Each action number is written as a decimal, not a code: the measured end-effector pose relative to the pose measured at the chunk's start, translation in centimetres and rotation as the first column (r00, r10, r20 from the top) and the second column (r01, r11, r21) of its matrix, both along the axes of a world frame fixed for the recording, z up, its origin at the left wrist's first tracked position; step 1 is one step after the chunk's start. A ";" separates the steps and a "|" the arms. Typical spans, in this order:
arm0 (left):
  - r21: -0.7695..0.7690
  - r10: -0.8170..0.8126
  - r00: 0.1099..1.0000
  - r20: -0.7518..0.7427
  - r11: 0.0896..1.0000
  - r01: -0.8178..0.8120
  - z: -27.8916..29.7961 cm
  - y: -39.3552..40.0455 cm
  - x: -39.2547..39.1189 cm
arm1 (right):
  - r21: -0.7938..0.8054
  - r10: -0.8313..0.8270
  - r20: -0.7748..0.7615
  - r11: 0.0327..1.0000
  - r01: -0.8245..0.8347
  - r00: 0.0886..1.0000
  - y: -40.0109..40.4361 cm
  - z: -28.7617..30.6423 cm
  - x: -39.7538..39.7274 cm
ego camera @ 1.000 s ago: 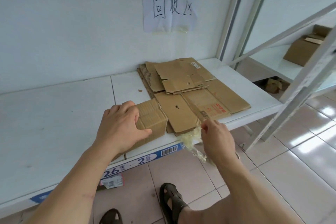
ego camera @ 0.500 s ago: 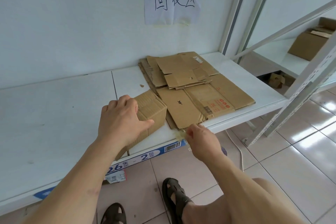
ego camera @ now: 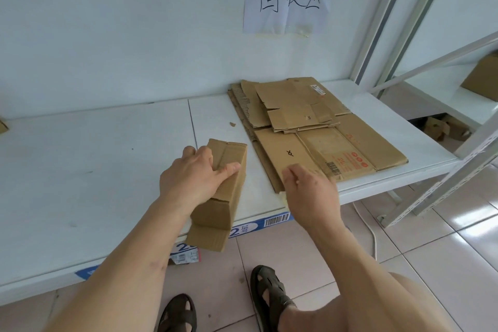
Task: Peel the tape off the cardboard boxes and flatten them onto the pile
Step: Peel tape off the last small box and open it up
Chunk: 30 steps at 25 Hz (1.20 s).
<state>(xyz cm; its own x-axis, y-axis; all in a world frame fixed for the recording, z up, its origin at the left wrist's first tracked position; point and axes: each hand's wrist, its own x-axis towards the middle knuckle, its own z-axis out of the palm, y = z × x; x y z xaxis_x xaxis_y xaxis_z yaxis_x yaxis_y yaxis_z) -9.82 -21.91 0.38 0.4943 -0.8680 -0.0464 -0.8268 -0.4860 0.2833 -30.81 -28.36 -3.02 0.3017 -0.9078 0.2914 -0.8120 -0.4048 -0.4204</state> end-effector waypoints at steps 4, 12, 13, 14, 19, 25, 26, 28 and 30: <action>-0.085 0.027 0.998 -0.051 0.996 -0.031 -0.6 -0.3 1.8 | 0.298 0.346 0.283 0.854 -0.425 0.894 2.8 1.0 4.2; -0.334 -0.254 0.927 -0.277 0.930 0.154 -2.7 -2.1 5.6 | 0.263 0.466 0.363 0.779 -0.569 0.807 0.4 -0.3 7.5; -0.363 -0.243 0.927 -0.285 0.923 0.131 -2.9 -2.4 6.0 | 0.264 0.468 0.361 0.779 -0.569 0.807 0.2 -0.4 7.9; -0.372 -0.217 0.929 -0.298 0.923 0.096 -2.9 -2.5 6.2 | 0.269 0.463 0.358 0.780 -0.565 0.811 0.1 -0.4 8.3; -0.301 -0.089 0.937 -0.338 0.953 -0.018 -2.5 -3.1 6.6 | 0.354 0.418 0.386 0.756 -0.550 0.822 -0.6 -0.3 9.4; -0.447 -0.025 0.924 -0.382 0.880 -0.161 -1.8 -3.4 6.1 | 0.352 0.369 0.481 0.750 -0.561 0.795 -1.2 0.0 9.3; -0.465 -0.046 0.932 -0.358 0.875 -0.135 -1.9 -3.4 6.4 | 0.356 0.392 0.473 0.734 -0.578 0.789 -1.2 0.1 9.3; -0.503 -0.087 0.950 -0.299 0.861 -0.079 -2.1 -3.1 6.8 | 0.381 0.439 0.467 0.684 -0.622 0.768 -1.2 0.1 9.3; -0.521 -0.081 0.948 -0.308 0.848 -0.097 -2.2 -2.9 6.7 | 0.390 0.442 0.473 0.670 -0.631 0.762 -1.1 0.1 9.2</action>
<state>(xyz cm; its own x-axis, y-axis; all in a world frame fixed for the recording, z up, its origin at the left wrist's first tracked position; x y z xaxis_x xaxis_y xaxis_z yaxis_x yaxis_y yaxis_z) -3.08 -24.76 -1.84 0.5390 -0.8003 0.2627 -0.6503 -0.1971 0.7337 -21.58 -29.49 -2.95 0.7608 -0.6488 0.0184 -0.3028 -0.3798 -0.8741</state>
